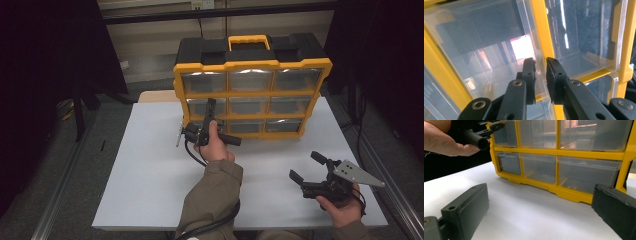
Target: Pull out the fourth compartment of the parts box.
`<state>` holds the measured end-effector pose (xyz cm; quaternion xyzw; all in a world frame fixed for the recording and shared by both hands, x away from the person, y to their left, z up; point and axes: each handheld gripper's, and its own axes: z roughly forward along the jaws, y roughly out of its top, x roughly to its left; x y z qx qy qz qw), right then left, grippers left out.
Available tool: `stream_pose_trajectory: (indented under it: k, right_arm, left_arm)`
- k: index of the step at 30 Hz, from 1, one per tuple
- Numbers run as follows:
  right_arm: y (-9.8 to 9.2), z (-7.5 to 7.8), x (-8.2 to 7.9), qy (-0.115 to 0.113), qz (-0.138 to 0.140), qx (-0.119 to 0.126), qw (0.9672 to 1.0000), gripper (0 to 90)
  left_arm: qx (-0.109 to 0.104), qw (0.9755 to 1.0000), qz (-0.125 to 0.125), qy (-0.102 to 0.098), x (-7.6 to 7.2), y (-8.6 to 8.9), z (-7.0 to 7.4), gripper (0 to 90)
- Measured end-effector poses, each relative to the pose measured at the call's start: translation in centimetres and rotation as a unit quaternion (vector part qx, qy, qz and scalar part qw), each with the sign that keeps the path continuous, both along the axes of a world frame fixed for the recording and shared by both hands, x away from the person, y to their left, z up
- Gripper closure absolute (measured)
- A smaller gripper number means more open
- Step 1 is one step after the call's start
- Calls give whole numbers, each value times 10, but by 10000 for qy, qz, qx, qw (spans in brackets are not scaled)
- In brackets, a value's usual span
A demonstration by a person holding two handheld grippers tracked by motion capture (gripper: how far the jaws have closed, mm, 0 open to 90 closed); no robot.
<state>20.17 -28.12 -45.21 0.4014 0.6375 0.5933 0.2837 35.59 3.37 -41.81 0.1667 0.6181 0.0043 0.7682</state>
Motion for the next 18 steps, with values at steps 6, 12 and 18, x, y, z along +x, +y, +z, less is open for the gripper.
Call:
stream_pose_trajectory:
  k: [6,12,18]
  right_arm:
    - [0,0,0,-12,12,-17,10000,10]
    - [0,0,0,-16,23,-45,10000,10]
    - [0,0,0,-20,10,-55,10000,10]
  left_arm:
    - [-2,10000,31,61,-4,0,-2,806]
    - [60,10000,-5,38,-8,2,-3,823]
    - [90,9999,2,62,-14,2,-3,839]
